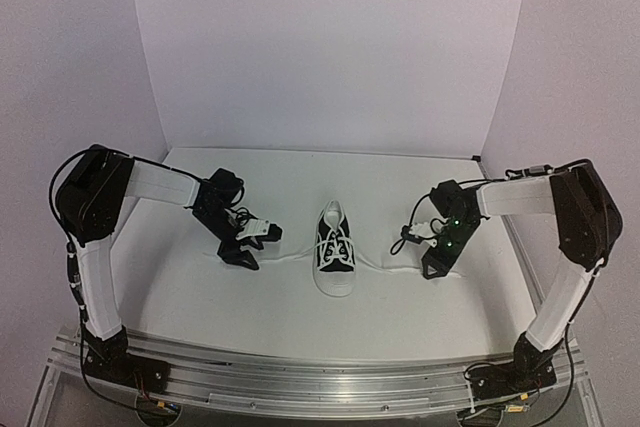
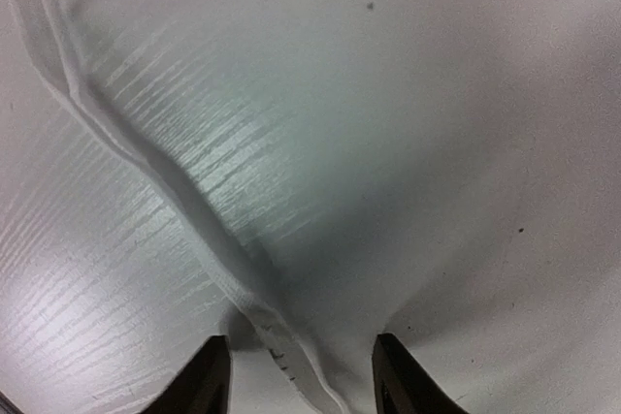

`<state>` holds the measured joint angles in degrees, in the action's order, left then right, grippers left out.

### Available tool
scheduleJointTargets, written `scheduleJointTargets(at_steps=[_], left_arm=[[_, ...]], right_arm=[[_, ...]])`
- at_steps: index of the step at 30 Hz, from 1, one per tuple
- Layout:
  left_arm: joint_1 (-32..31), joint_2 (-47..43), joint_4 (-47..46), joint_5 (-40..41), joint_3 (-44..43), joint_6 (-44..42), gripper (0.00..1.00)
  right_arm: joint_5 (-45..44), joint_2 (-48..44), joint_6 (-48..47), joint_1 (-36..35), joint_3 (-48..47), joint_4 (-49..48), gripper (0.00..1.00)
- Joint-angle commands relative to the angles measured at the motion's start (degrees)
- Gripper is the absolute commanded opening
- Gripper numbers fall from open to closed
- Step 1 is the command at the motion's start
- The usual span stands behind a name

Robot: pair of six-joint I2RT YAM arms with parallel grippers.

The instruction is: Tie the shoes

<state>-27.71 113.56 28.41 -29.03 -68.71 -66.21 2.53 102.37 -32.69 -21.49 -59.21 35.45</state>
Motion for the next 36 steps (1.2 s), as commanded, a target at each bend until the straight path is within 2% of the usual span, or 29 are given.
scheduleJointTargets(at_steps=[1, 4, 5, 6, 11, 15, 18, 19, 25, 31, 36], left_arm=[[-0.36, 1.82, -1.55, 7.35, 1.57, -2.08, 0.46], [-0.35, 1.02, -2.1, 8.06, 2.71, -2.24, 0.07], [-0.33, 0.68, -2.16, 8.02, 2.65, -1.44, 0.01], [-0.33, 0.17, -2.22, 7.76, 2.27, -0.51, 0.0], [-0.33, -5.67, -1.43, 4.08, -2.99, 7.41, 0.0], [-1.67, -11.49, 3.02, 1.37, -6.92, 11.72, 0.0], [-3.68, -16.01, 5.95, -0.19, -6.97, 13.48, 0.0], [-4.43, -17.48, 6.27, -0.57, -6.55, 13.9, 0.0], [-7.08, -23.6, 4.92, -3.37, -4.37, 17.36, 0.0], [-7.09, -25.93, 3.67, -3.08, -2.26, 18.19, 0.0], [-7.11, -27.24, 3.71, -3.23, -0.43, 16.78, 0.0]], right_arm=[[-5.28, 1.8, 0.5, -2.04, -0.04, 0.62, 0.38], [-8.84, 1.97, 2.08, -3.31, 1.05, 0.37, 0.11], [-9.09, 1.89, 3.44, -3.31, 1.04, 0.4, 0.03], [-9.05, 1.37, 4.65, -3.32, 0.91, 0.38, 0.0], [-6.18, -5.27, 12.28, -3.3, -3.53, 0.48, 0.0], [-0.45, -10.87, 21.38, -3.32, -12.11, 0.47, 0.0], [4.38, -10.62, 30.43, -3.8, -20.5, 0.2, 0.0], [5.27, -9.2, 34.74, -4.49, -24.19, 0.15, 0.0], [9.57, 4.23, 46.34, -13.08, -41.5, -0.54, 0.0], [12.07, 20.26, 49.65, -21.76, -57.87, -1.4, 0.0], [14.06, 30.24, 50.55, -25.28, -65.6, -2.61, 0.02]])
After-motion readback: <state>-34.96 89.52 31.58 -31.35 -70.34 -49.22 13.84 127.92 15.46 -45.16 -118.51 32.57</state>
